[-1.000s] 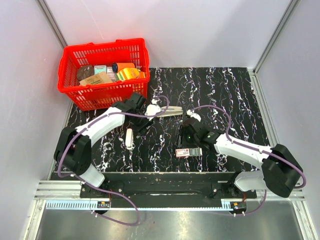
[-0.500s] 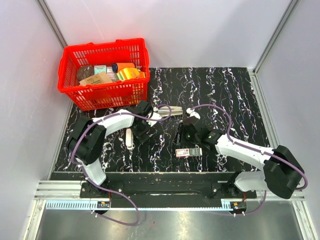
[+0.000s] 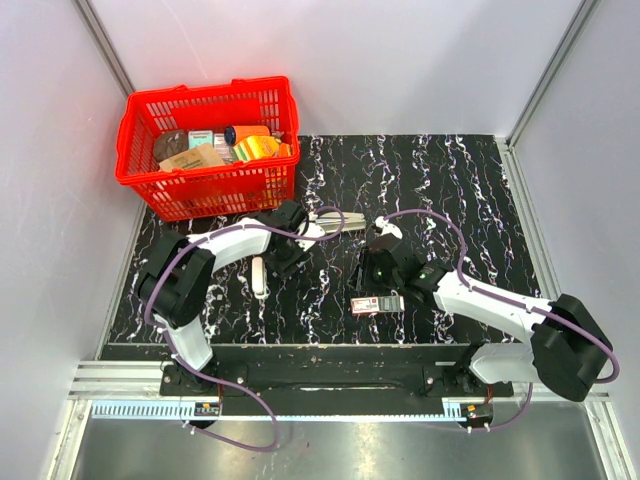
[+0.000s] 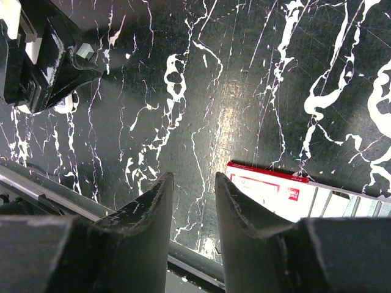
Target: Unload the staples from the stapler
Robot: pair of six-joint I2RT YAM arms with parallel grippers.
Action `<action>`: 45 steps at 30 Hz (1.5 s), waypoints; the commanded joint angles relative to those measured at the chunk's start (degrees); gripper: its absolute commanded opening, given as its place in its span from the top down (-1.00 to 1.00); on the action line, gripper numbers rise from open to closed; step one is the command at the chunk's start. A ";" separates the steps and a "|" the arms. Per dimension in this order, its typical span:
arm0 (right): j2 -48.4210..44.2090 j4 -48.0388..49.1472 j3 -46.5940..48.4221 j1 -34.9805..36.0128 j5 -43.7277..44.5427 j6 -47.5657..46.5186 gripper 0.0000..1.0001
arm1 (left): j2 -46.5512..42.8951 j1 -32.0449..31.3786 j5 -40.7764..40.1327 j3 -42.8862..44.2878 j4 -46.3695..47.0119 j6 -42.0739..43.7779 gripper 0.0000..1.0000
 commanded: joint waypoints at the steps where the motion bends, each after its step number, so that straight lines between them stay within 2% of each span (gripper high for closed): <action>1: -1.39 1.95 -0.02 0.43 0.21 0.37 0.24 | 2.04 0.06 -1.28 0.41 2.11 0.41 -0.11; 5: -0.95 1.07 0.42 0.52 0.47 0.19 0.28 | 2.48 0.41 -1.37 0.67 1.23 0.41 -0.03; 18: -1.47 -1.13 1.39 0.52 2.23 -0.78 0.31 | 2.57 0.50 -2.78 -0.73 0.18 0.68 -0.07; 24: -1.65 -1.57 1.48 0.52 2.75 -0.95 0.34 | 2.83 0.76 -0.76 -1.79 -0.09 1.12 0.10; 45: -2.26 -5.26 4.12 0.52 4.95 -1.21 0.33 | 0.98 1.90 2.14 -4.34 -1.41 3.66 0.12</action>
